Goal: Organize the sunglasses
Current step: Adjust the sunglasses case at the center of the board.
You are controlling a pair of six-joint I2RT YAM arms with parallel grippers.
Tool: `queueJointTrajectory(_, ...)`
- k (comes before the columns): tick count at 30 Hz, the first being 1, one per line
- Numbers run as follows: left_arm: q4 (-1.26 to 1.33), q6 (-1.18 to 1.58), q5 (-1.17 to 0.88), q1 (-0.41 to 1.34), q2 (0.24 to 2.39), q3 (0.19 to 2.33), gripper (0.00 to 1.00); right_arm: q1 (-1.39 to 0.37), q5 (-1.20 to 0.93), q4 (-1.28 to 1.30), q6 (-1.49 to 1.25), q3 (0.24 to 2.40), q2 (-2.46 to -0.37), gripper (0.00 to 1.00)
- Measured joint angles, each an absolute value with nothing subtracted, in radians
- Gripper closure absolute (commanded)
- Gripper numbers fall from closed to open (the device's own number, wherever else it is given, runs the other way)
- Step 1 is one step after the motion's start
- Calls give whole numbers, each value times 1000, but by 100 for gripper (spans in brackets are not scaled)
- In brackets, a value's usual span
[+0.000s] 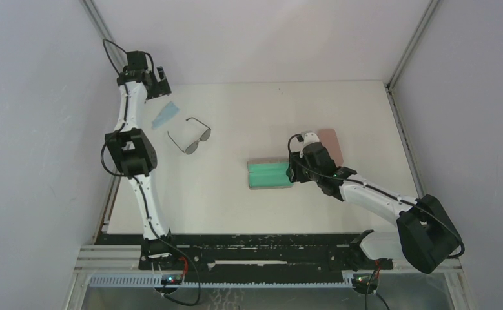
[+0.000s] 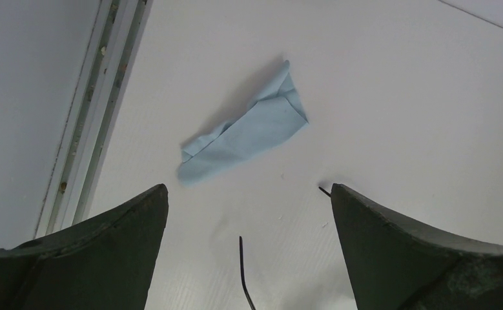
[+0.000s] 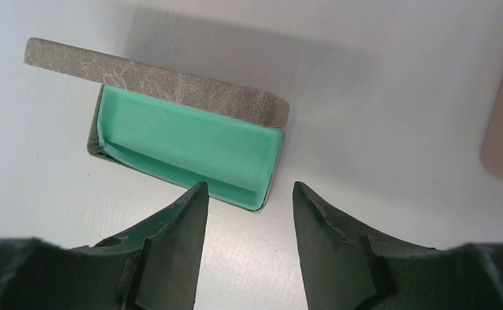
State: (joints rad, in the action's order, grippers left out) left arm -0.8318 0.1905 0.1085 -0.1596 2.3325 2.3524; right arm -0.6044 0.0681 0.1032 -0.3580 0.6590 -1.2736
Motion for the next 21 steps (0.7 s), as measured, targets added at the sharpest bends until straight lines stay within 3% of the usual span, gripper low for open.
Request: queueJointTrajectory(21, -698, 269, -199, -156, 2336, 2349, 1, -598, 51, 99, -354, 659, -1292, 49)
